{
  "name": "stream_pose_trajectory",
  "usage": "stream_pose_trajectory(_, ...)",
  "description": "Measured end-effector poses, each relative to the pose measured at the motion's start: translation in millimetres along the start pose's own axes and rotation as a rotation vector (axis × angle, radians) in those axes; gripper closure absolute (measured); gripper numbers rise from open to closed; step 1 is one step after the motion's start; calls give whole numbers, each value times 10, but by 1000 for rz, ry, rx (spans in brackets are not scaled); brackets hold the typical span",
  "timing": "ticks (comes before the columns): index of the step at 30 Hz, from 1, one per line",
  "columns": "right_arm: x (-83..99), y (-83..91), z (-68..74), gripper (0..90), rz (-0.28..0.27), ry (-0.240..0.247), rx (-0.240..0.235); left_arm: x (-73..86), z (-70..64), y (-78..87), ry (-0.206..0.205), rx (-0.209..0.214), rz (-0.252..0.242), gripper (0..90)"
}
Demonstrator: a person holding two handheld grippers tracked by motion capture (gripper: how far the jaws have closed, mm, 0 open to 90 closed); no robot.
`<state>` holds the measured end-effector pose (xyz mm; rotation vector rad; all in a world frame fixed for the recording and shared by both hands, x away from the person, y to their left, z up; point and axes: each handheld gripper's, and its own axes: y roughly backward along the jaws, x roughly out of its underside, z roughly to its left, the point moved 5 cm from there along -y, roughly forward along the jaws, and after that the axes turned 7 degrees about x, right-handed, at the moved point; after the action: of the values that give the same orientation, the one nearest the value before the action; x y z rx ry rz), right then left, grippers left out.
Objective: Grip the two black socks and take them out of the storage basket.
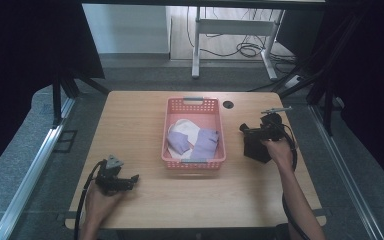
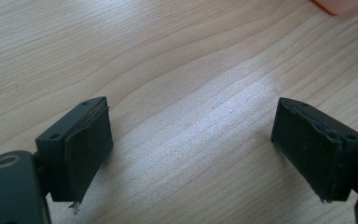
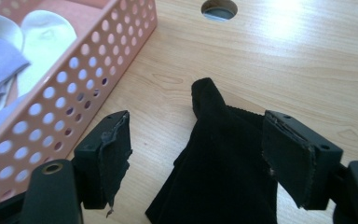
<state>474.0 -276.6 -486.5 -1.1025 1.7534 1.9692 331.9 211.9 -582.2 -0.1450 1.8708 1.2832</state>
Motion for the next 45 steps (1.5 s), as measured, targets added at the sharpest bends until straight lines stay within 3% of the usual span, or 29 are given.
stream_pose_trajectory(10,19,280,78,179,-19,39,-8,0,0,1,0,0,1,123)
stream_pose_trajectory(25,128,551,235,148,-31,89,-33,0,-1,1,1,0,0,124)
stream_pose_trajectory(45,503,625,469,144,-40,94,-93,1,-2,1,2,-1,-1,125)
